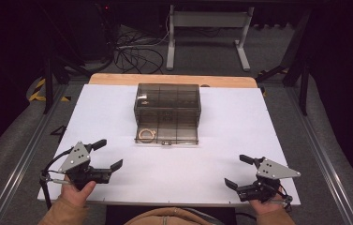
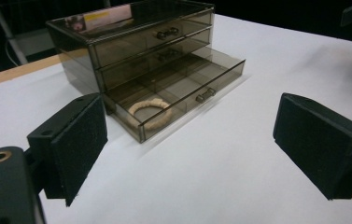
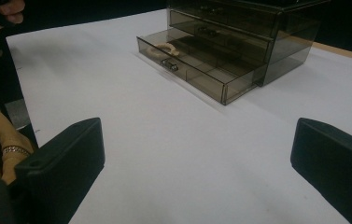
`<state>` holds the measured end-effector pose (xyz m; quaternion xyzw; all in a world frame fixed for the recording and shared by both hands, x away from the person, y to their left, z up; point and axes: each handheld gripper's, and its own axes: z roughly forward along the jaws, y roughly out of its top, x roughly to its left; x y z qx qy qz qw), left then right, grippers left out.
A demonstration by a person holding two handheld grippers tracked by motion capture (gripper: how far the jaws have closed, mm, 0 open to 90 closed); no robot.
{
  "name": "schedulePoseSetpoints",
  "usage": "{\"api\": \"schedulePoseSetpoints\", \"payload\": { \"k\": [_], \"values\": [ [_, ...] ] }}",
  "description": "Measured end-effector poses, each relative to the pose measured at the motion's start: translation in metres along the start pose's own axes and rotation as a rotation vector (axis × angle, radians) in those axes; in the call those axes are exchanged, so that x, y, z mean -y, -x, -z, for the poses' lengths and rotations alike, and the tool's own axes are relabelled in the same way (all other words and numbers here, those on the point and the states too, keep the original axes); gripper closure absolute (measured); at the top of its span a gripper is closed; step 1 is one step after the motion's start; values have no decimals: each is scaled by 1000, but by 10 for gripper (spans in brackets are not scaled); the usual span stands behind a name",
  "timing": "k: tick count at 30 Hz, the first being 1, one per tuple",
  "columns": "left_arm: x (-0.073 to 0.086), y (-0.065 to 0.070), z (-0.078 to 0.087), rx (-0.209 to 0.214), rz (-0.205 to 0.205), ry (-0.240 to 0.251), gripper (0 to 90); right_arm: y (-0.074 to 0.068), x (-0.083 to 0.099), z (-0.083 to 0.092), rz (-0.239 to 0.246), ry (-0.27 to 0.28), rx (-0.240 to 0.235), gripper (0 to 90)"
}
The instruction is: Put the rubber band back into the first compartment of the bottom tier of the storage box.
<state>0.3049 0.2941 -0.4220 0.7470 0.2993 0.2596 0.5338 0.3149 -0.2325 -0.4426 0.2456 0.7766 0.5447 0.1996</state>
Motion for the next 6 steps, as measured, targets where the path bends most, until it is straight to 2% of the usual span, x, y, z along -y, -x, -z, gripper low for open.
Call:
{"api": "schedulePoseSetpoints", "payload": {
  "k": [3,6],
  "values": [
    [6,0,7,-21,-3,11,100,0,0,0,-1,-2,-1,34],
    [10,-3,10,-34,0,-5,100,0,0,-1,-4,-4,-1,34]
  ]
}}
